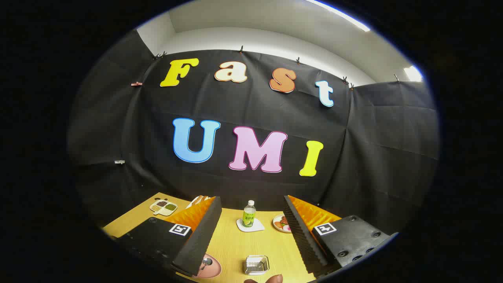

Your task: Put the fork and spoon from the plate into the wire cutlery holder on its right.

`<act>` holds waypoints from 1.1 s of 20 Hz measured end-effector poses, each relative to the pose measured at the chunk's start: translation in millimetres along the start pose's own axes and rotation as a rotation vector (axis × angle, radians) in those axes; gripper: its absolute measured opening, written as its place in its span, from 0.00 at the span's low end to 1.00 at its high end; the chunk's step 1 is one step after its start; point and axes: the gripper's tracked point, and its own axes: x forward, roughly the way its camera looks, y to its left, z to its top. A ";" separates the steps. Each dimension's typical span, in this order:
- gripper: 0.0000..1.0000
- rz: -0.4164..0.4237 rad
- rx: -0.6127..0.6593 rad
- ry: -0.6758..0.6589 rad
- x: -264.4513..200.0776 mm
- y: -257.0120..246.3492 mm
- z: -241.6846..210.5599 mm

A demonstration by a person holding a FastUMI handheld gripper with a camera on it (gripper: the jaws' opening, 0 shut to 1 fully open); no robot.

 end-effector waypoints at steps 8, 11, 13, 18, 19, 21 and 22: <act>0.98 0.001 -0.001 0.005 0.5 4.7 -2.1; 0.97 0.003 0.000 0.010 1.3 6.1 -3.7; 0.98 0.003 -0.002 0.013 1.9 6.2 -4.8; 0.98 0.060 0.018 0.080 4.4 21.2 -21.6; 0.98 0.091 0.030 0.121 4.4 29.0 -32.2; 0.98 0.158 0.079 0.213 3.9 46.4 -51.8; 0.98 0.192 0.111 0.265 2.7 56.3 -62.8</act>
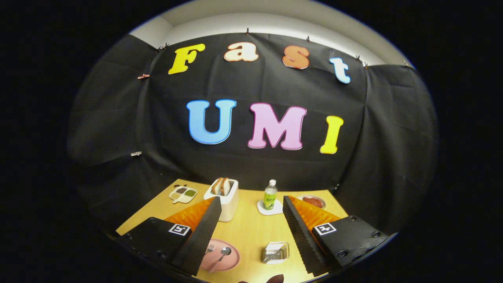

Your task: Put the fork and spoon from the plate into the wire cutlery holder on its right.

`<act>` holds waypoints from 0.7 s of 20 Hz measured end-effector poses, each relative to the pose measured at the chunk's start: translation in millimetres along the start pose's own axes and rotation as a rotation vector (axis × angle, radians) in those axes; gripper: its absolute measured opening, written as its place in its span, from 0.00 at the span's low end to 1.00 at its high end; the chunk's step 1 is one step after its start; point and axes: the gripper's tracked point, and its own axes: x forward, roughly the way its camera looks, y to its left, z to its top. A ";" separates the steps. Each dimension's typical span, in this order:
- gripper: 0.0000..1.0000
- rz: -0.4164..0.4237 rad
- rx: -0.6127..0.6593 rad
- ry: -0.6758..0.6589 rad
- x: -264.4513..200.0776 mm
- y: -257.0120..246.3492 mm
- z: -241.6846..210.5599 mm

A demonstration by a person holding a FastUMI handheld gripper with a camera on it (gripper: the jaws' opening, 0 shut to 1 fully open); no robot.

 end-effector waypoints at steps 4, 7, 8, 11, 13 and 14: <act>0.98 0.109 0.090 0.254 7.4 28.5 -62.4; 0.98 0.152 0.109 0.481 7.2 42.5 -124.3; 0.98 0.159 0.102 0.538 10.2 45.3 -143.8; 0.96 0.183 0.094 0.696 11.7 55.0 -194.9; 0.91 0.185 0.096 0.771 14.5 62.4 -227.2; 0.92 0.186 0.094 0.806 17.3 66.6 -241.5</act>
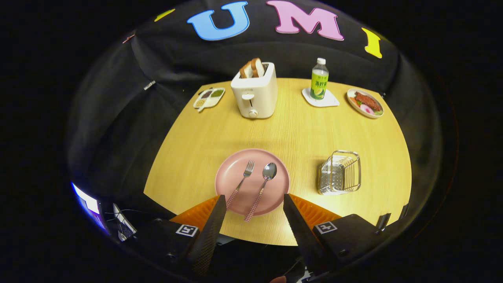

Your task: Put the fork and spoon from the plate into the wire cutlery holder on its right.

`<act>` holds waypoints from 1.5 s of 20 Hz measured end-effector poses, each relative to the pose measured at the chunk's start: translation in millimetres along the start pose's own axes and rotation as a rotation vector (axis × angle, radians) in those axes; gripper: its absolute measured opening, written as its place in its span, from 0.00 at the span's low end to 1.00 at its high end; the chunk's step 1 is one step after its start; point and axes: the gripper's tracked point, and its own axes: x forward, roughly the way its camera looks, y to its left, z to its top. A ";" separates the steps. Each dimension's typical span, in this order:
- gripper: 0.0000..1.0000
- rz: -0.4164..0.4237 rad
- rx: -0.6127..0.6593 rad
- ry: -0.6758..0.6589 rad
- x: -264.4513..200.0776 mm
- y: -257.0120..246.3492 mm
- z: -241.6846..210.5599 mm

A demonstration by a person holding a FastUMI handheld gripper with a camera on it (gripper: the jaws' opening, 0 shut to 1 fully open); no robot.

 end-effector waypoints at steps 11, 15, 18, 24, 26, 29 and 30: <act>0.71 -0.090 0.037 0.267 107.8 -10.4 -65.1; 0.50 -0.107 0.052 0.306 126.3 -14.3 -73.8; 0.29 -0.151 0.063 0.328 130.4 -23.0 -76.9; 0.11 -0.101 0.099 0.333 126.3 -26.2 -73.8; 0.11 -0.067 0.121 0.315 117.2 -23.1 -67.6; 0.11 -0.013 0.107 0.266 94.6 -22.7 -49.5; 0.11 -0.006 0.094 0.251 84.5 -25.9 -44.2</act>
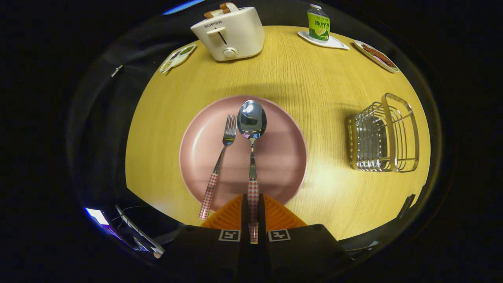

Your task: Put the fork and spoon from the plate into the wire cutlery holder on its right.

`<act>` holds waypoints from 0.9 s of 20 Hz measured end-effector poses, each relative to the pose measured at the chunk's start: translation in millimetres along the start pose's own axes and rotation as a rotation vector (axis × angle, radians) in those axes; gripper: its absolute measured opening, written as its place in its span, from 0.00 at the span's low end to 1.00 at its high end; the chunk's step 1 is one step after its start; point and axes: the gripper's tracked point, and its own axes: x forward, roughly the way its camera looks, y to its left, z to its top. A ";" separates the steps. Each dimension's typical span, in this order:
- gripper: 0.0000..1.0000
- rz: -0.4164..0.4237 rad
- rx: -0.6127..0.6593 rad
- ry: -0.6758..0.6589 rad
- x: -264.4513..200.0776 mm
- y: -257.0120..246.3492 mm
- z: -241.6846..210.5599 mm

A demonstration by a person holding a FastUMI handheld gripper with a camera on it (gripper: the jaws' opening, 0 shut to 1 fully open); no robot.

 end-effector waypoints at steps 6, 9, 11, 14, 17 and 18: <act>0.11 0.047 -0.070 -0.072 -84.9 -32.7 27.0; 0.11 0.053 -0.108 -0.046 -121.2 -59.8 30.6; 0.11 0.021 -0.133 -0.013 -135.8 -87.8 27.8; 0.11 -0.016 -0.164 0.069 -144.7 -119.0 15.9; 0.11 -0.059 -0.211 0.182 -144.2 -146.3 4.3; 0.11 -0.070 -0.225 0.226 -141.8 -154.1 1.2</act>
